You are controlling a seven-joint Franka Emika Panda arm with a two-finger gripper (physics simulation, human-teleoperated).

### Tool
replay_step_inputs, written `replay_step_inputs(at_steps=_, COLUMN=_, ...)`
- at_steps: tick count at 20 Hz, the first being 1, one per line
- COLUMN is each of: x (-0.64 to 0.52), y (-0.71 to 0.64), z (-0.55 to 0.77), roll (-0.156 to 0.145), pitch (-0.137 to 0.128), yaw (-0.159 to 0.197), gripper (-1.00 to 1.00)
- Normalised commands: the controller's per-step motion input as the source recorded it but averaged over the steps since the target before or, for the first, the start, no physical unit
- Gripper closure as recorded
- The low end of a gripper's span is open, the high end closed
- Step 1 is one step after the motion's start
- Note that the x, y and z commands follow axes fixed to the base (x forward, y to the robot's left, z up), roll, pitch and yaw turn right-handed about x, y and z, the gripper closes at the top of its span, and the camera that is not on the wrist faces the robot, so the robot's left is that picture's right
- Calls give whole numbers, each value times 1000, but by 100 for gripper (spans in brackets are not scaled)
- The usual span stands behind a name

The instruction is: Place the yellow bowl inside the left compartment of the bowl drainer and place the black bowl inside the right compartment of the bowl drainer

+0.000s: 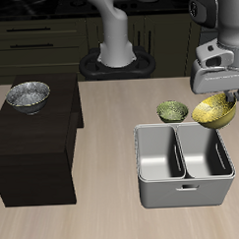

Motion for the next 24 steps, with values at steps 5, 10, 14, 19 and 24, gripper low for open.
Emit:
replay_step_inputs(at_steps=5, x=101, y=-45, z=-228, roll=-13, pitch=27, yaw=0, gripper=100)
replay_step_inputs(at_steps=10, x=83, y=-79, z=-238, roll=-17, pitch=32, yaw=1, gripper=100)
replay_step_inputs(at_steps=14, x=44, y=-49, z=-246, roll=-11, pitch=30, yaw=5, gripper=100)
replay_step_inputs(at_steps=19, x=21, y=-10, z=-171, roll=0, pitch=22, yaw=6, gripper=100)
replay_step_inputs(at_steps=24, x=38, y=-86, z=-204, roll=-40, pitch=39, yaw=2, gripper=100)
